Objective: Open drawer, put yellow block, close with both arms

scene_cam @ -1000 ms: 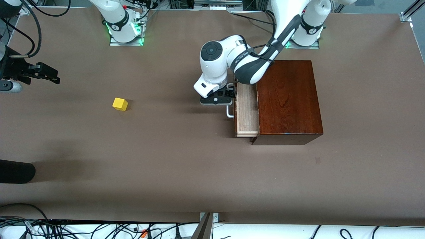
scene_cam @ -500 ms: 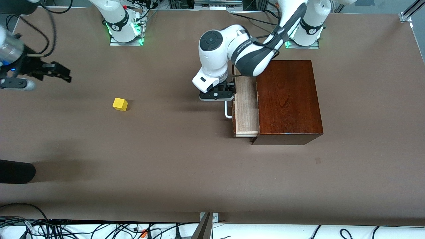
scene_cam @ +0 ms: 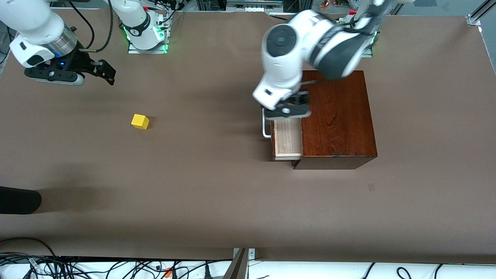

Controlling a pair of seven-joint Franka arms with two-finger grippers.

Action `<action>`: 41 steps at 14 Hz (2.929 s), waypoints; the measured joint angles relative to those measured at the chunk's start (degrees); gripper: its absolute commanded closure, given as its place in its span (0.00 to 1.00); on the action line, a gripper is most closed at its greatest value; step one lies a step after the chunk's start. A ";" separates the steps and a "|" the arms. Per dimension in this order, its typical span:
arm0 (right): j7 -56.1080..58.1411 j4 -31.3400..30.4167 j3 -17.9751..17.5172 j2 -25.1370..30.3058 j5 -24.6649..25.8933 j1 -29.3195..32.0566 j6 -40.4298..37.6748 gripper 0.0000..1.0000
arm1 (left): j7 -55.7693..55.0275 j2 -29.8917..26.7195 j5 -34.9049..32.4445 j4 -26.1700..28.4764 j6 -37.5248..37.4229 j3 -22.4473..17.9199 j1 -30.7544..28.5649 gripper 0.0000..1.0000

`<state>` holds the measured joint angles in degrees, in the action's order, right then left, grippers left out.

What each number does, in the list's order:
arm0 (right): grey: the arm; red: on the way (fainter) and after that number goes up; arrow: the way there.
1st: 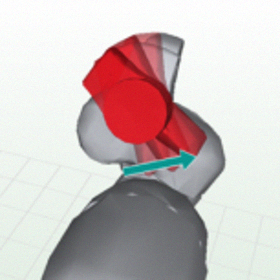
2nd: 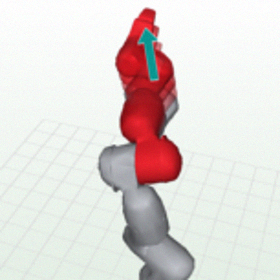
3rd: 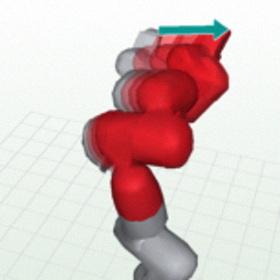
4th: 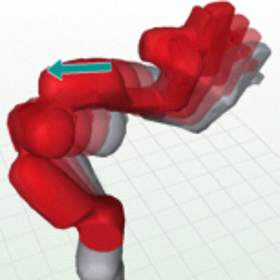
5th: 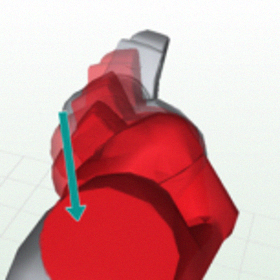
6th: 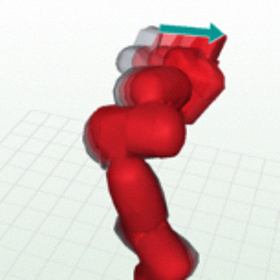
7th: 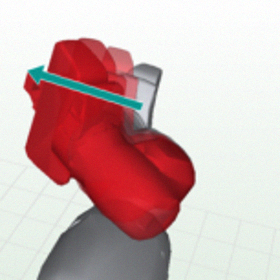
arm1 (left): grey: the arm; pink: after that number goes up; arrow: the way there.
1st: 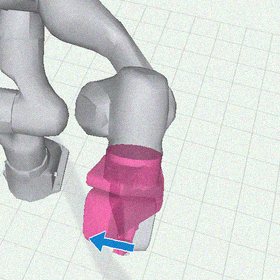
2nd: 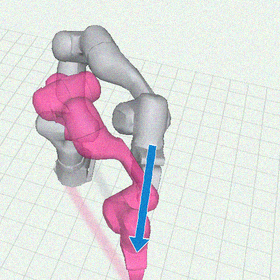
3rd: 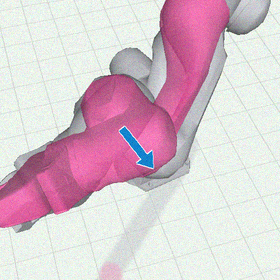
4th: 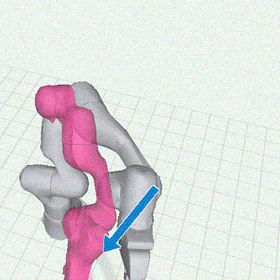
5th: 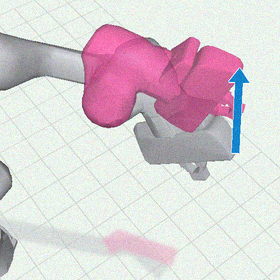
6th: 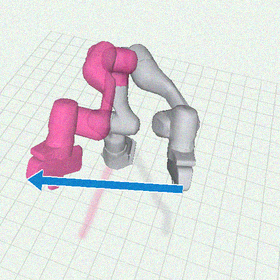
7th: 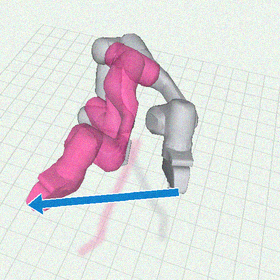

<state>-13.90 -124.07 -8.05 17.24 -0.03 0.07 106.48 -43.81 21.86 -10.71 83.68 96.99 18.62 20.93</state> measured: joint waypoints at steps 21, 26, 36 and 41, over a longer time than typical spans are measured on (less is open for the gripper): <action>-3.40 -26.25 3.33 -23.18 -4.01 0.37 54.63 0.00 | 46.12 -22.99 9.98 8.85 -5.71 -18.50 -19.49 0.00; -3.41 -25.31 3.32 -27.72 -4.02 0.37 59.55 0.00 | 48.80 -23.19 9.98 9.70 -6.12 -18.48 -20.18 0.00; -2.77 -21.94 2.83 -31.62 -4.00 0.30 60.04 0.95 | 48.98 -23.19 9.98 9.69 -6.30 -18.28 -20.19 0.00; -1.92 -14.72 2.10 -27.31 -3.99 0.25 44.47 0.95 | 49.08 -23.19 9.98 9.67 -6.31 -17.93 -20.13 0.00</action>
<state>-15.82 -138.79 -5.95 -10.07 -4.02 0.32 150.96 5.27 -1.33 -0.73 93.35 90.68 0.70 0.81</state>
